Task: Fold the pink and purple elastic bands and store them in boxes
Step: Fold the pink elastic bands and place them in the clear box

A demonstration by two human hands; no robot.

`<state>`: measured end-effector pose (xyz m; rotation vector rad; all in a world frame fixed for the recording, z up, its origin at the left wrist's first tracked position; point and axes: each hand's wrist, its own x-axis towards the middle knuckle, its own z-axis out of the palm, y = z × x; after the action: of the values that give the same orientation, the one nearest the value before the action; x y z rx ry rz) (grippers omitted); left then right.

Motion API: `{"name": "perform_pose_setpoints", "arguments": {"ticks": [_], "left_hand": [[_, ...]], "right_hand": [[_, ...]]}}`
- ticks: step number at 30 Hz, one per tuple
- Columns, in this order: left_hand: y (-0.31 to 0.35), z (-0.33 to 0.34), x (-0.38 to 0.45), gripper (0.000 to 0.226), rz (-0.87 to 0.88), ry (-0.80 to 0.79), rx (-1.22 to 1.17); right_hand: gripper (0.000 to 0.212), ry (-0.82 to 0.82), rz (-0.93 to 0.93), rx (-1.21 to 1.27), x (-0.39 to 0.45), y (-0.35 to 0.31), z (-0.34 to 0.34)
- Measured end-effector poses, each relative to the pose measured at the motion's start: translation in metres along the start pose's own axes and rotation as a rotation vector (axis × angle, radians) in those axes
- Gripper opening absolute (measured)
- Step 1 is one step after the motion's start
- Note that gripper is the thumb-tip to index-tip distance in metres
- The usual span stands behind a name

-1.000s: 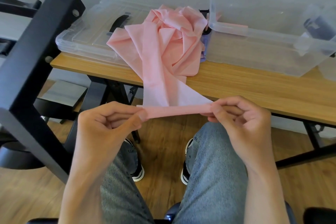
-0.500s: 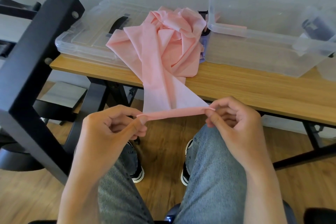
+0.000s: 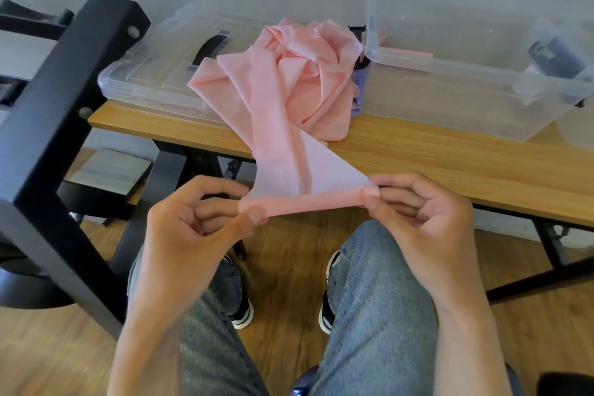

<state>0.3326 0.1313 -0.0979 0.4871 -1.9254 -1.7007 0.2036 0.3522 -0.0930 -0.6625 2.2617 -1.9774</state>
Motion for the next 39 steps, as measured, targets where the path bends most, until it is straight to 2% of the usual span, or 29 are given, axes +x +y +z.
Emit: {"name": "perform_pose_setpoints", "arguments": {"ticks": [2, 3, 7, 13, 17, 20, 23, 26, 29, 30, 32, 35, 39], "left_hand": [[0.0, -0.002, 0.0, 0.048, -0.021, -0.033, 0.013], [-0.001, -0.003, 0.001, 0.049, -0.021, -0.057, 0.044], [-0.005, -0.007, 0.002, 0.027, -0.023, -0.108, 0.197], [-0.004, -0.009, 0.002, 0.019, -0.001, -0.128, 0.21], [0.0, -0.009, 0.0, 0.021, 0.064, -0.111, 0.151], [0.002, -0.009, -0.001, 0.022, 0.041, -0.057, 0.051], [0.004, -0.008, -0.002, 0.017, 0.064, -0.009, 0.033], [0.005, -0.009, -0.002, 0.019, 0.048, -0.004, 0.078], [0.008, -0.013, -0.004, 0.04, -0.038, -0.083, 0.123], [0.008, -0.014, -0.005, 0.042, -0.056, -0.121, 0.144], [0.008, -0.016, -0.006, 0.036, -0.057, -0.151, 0.218], [0.012, -0.018, -0.009, 0.028, -0.031, -0.116, 0.288], [0.021, -0.022, -0.013, 0.019, 0.048, -0.081, 0.366]], "right_hand": [[0.035, -0.014, 0.01, -0.03, 0.001, 0.002, -0.002], [0.036, -0.021, 0.0, -0.058, 0.001, 0.003, -0.003], [0.026, -0.021, -0.067, -0.206, 0.002, 0.007, -0.003], [0.016, -0.088, -0.063, -0.2, 0.002, 0.008, -0.002], [0.014, -0.051, -0.051, -0.046, 0.0, 0.002, -0.001], [0.008, -0.078, -0.057, 0.061, -0.003, -0.005, -0.002], [0.01, -0.079, -0.063, 0.082, -0.003, -0.009, -0.001], [0.011, -0.051, -0.068, -0.006, -0.003, -0.008, -0.002], [0.037, -0.089, -0.041, -0.118, -0.004, -0.007, -0.008], [0.039, -0.105, -0.045, -0.154, -0.004, -0.007, -0.009], [0.033, -0.111, -0.076, -0.236, -0.004, -0.006, -0.01], [0.022, -0.106, -0.096, -0.291, -0.004, -0.005, -0.009], [0.019, -0.103, -0.117, -0.306, -0.006, -0.005, -0.006]]}}
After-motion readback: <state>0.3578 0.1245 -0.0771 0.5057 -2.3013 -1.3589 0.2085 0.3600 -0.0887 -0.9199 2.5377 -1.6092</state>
